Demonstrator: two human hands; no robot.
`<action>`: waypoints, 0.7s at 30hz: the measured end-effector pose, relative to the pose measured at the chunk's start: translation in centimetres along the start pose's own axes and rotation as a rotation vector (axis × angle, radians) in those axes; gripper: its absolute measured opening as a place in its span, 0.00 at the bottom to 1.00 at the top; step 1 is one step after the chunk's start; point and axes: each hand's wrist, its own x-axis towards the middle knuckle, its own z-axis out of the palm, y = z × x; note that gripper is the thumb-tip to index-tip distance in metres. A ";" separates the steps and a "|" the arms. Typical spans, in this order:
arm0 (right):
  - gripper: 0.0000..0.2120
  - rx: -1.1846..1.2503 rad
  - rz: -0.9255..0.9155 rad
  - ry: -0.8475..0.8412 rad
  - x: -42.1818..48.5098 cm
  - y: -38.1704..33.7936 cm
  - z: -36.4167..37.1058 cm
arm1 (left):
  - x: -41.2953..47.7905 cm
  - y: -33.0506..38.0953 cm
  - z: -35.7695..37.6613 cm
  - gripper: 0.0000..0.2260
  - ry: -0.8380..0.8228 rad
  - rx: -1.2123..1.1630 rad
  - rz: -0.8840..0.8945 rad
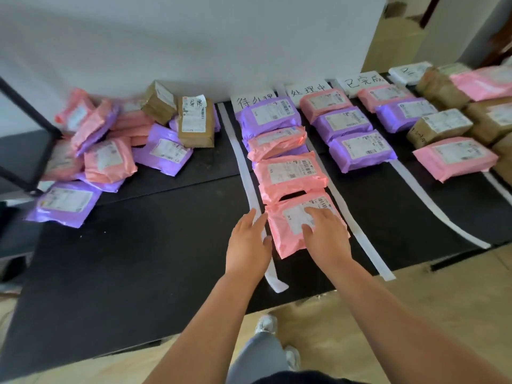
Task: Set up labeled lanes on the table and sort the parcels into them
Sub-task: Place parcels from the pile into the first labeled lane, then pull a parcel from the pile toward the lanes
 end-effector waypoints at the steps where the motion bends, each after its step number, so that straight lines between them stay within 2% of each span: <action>1: 0.22 0.006 -0.025 0.005 -0.3 -0.8 0.0 | -0.3 -0.5 -0.7 0.24 0.018 0.001 -0.019; 9: 0.17 0.081 -0.167 0.091 -0.2 -7.7 0.4 | -2.0 -6.3 -5.7 0.25 0.149 -0.093 -0.160; 15: 0.21 0.096 -0.195 0.015 1.1 -15.7 2.9 | -2.1 -13.2 -9.6 0.24 0.201 -0.129 -0.192; 21: 0.23 0.100 -0.225 -0.108 0.4 -26.0 9.0 | -0.7 -22.9 -15.5 0.24 0.232 -0.125 -0.255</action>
